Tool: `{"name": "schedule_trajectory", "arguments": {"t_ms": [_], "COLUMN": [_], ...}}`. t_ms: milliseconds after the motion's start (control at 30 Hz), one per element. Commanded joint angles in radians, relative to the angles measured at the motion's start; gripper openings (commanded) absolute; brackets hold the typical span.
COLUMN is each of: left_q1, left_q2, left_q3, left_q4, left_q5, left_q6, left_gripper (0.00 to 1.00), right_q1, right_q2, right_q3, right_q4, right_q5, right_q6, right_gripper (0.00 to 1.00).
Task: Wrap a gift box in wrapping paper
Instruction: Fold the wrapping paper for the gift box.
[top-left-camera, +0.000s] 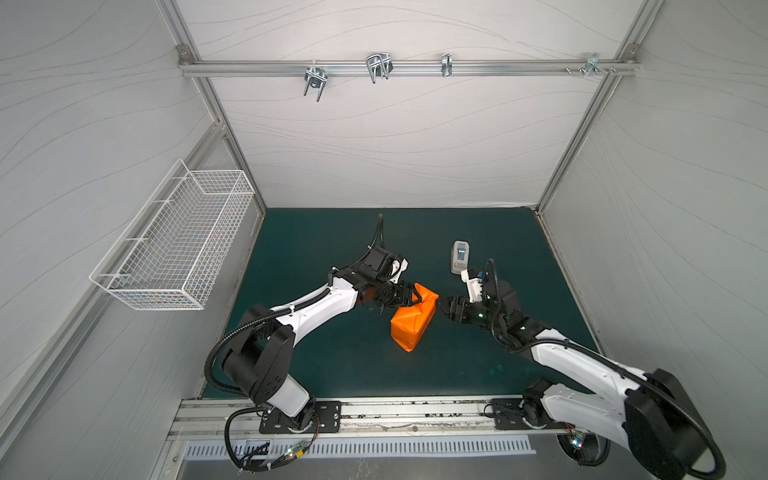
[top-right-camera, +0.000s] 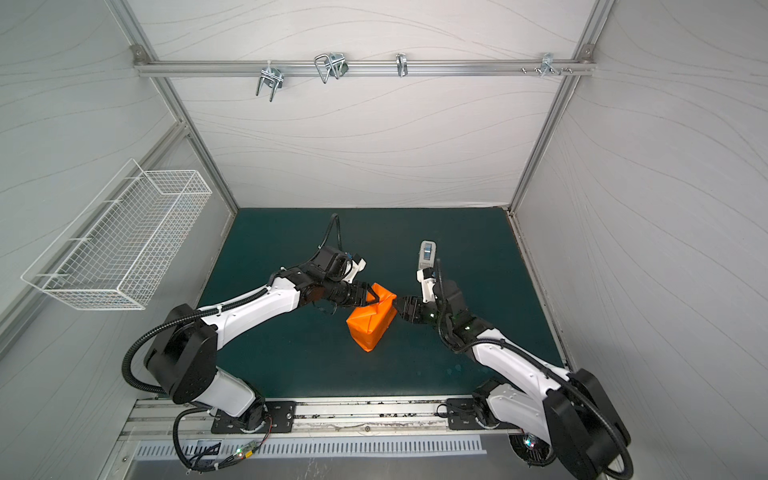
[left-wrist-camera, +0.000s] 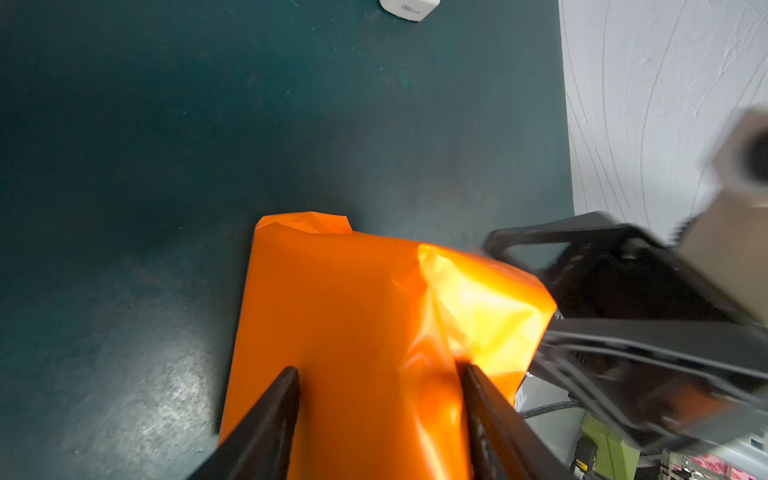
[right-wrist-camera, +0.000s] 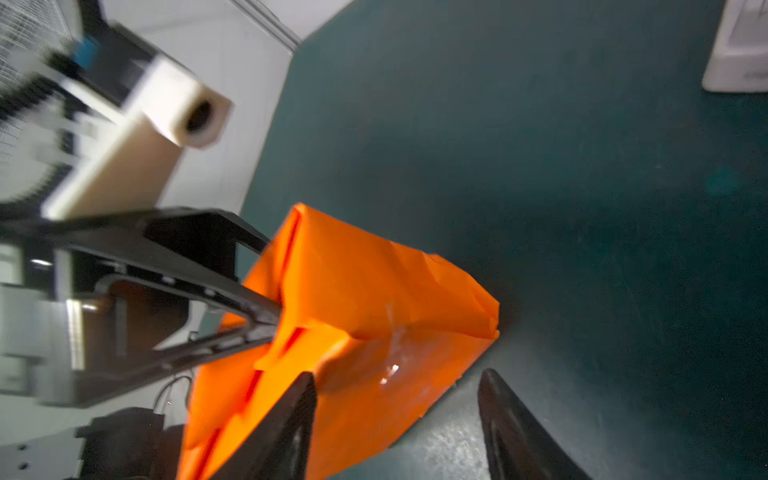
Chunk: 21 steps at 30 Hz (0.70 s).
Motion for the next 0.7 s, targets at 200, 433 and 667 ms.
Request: {"name": "schedule_trajectory", "arguments": {"t_ms": [200,433,667], "left_q1": [-0.017,-0.026,-0.034], "left_q2": [0.005,-0.004,0.0], "left_q3": [-0.001,0.02,0.027], "left_q4": [-0.057,-0.067,-0.062], "left_q5": [-0.127,-0.141,-0.142], "left_q6": [-0.026,-0.04,-0.045], "left_gripper": [0.63,0.63,0.63], "right_q1": [0.062,0.132,0.15], "right_q2": [0.026,0.034,0.083], "right_q3": [0.092,0.079,0.075], "right_q4": [-0.053,-0.071,-0.064], "right_q5": [-0.096,-0.048,-0.039], "right_q6": [0.02,0.025,0.022], "right_gripper": [0.99,0.99,0.99]}}
